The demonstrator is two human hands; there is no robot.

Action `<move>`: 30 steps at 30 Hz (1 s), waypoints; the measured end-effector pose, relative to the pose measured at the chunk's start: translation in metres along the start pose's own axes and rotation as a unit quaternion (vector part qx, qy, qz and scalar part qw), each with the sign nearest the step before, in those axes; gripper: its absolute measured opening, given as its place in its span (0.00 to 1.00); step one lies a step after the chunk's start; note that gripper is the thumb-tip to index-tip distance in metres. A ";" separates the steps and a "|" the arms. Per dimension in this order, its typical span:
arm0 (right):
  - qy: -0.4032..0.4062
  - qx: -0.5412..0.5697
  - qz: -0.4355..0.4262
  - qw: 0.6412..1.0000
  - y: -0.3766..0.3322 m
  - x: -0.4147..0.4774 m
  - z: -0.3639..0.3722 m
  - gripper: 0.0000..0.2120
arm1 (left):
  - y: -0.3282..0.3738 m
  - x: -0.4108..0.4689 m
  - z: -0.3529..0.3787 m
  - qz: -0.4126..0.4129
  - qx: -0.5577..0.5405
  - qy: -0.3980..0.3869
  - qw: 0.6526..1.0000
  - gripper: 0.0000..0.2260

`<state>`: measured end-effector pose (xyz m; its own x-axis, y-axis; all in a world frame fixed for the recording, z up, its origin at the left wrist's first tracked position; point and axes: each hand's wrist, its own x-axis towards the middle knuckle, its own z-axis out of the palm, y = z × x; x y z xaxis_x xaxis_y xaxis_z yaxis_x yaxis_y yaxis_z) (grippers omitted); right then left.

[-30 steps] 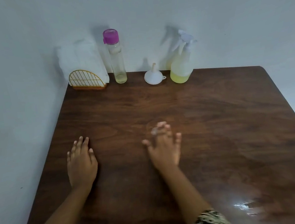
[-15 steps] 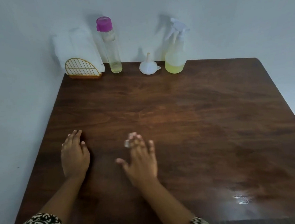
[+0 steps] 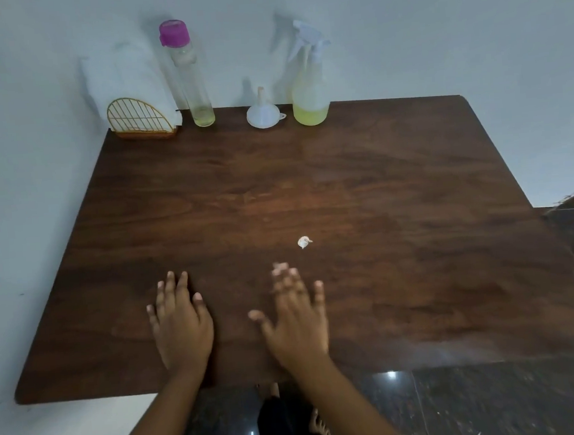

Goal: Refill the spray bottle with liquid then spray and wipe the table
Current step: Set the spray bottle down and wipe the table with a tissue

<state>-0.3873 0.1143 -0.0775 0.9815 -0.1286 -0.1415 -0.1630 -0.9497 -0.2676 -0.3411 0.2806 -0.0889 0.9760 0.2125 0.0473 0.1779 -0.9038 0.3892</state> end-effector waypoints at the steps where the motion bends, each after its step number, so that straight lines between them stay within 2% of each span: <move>1: 0.009 -0.004 0.033 0.999 0.021 0.001 -0.005 0.39 | 0.005 -0.007 0.001 -0.001 0.000 -0.003 1.000 0.20; 3: 0.017 -0.028 0.088 0.996 0.061 0.011 -0.018 0.43 | 0.011 -0.018 0.004 -0.002 0.006 -0.009 1.000 0.20; 5: -0.017 -0.012 0.091 0.996 0.079 0.024 -0.027 0.41 | 0.015 -0.021 0.005 -0.006 0.009 -0.010 1.000 0.21; 7: -0.021 0.068 0.076 0.995 0.081 0.036 -0.033 0.34 | 0.016 -0.021 0.005 -0.007 0.011 -0.009 1.000 0.21; 10: 0.031 0.202 0.037 0.978 0.091 0.049 -0.051 0.23 | 0.016 -0.021 0.004 -0.010 0.016 -0.010 1.000 0.20; 12: 0.031 0.222 0.006 0.975 0.097 0.061 -0.065 0.23 | 0.016 -0.021 0.004 -0.008 0.022 -0.009 1.000 0.20; 14: -0.028 0.164 -0.071 0.983 0.090 0.076 -0.073 0.26 | 0.017 -0.021 0.004 -0.007 0.027 -0.010 1.000 0.20; 16: -0.085 0.033 -0.180 0.979 0.073 0.086 -0.071 0.27 | 0.017 -0.021 0.003 -0.011 0.025 -0.013 1.000 0.20; 18: -0.093 -0.072 -0.241 0.963 0.069 0.089 -0.069 0.26 | 0.017 -0.021 0.003 -0.008 0.026 -0.014 1.000 0.20; 20: -0.085 -0.122 -0.258 0.955 0.087 0.081 -0.073 0.24 | 0.016 -0.022 0.002 -0.007 0.026 -0.012 1.000 0.20; 22: -0.082 -0.127 -0.256 0.955 0.115 0.064 -0.078 0.22 | 0.016 -0.021 0.003 -0.007 0.025 -0.009 1.000 0.20; 26: -0.056 -0.018 -0.191 0.980 0.154 0.024 -0.068 0.19 | 0.016 -0.021 0.004 -0.004 0.026 -0.008 1.000 0.20; 30: 0.031 0.009 -0.069 0.997 0.117 0.001 -0.027 0.21 | 0.016 -0.021 0.004 0.001 0.034 -0.008 0.999 0.20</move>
<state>-0.4024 -0.0052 -0.0833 0.9989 -0.0139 -0.0437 -0.0263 -0.9543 -0.2976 -0.3581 0.2601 -0.0877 0.9781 0.2056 0.0324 0.1841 -0.9274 0.3258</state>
